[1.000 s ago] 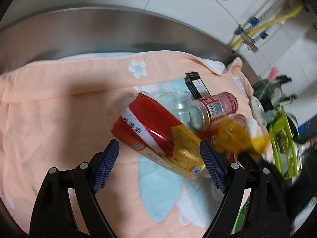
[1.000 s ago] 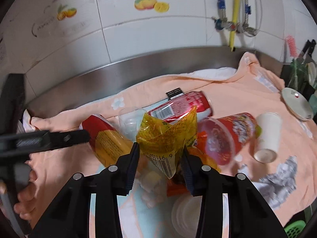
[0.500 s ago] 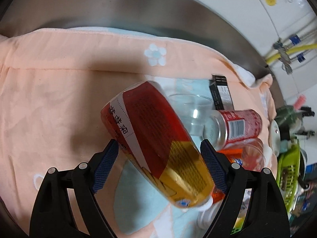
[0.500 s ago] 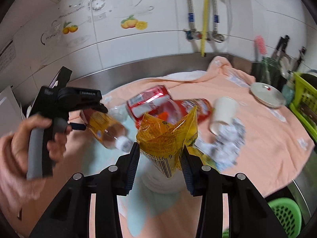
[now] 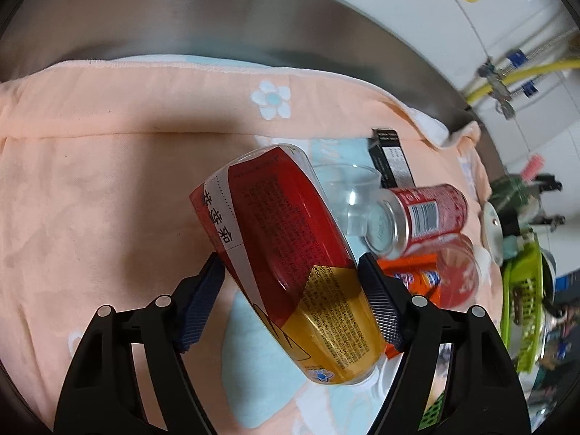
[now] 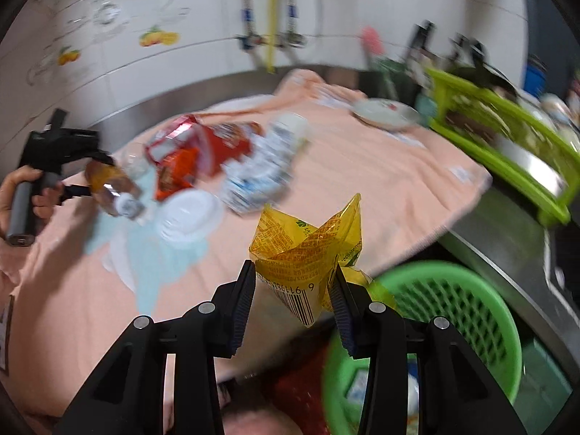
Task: Collect trash
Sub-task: 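Carry both items over the green basket and release them inside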
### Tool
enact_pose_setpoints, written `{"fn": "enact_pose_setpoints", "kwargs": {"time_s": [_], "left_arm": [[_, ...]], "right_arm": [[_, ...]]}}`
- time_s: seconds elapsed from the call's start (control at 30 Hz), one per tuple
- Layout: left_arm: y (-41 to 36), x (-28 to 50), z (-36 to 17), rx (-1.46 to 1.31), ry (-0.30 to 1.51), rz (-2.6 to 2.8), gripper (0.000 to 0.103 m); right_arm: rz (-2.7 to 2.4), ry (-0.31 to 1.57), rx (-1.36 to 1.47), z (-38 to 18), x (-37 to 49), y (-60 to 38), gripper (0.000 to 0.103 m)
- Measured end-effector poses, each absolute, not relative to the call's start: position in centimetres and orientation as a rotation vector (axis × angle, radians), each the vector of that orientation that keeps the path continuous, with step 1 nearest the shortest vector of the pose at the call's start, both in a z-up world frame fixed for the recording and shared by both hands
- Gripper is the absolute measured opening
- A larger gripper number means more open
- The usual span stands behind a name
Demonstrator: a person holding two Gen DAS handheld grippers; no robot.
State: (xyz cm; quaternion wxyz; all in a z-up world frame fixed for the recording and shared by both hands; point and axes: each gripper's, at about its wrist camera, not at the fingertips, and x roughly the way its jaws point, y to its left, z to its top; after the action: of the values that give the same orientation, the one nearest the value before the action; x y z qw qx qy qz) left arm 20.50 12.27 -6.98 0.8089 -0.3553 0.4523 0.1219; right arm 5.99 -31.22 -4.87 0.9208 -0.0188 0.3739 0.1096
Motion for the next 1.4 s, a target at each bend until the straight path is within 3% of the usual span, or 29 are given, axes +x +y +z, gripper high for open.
{"fn": "enact_pose_setpoints", "kwargs": {"time_s": [0.57,0.73,1.4], "left_arm": [[8.5,15.9,-3.8,-0.626,0.921,-0.013,0.068],[5.2,15.2,-3.1,-0.606,0.930,-0.128,0.068],[-17.5,15.1,-2.0,-0.437,0.989,-0.594,0.068]], "right_arm": [[-0.092,0.940,0.114,-12.1,1.6,-42.8,0.041],[-0.124,0.945,0.140,-12.5,1.3,-44.1,0.059],[-0.177,0.848,0.143,-9.5,-2.7,-46.7,0.073]]}}
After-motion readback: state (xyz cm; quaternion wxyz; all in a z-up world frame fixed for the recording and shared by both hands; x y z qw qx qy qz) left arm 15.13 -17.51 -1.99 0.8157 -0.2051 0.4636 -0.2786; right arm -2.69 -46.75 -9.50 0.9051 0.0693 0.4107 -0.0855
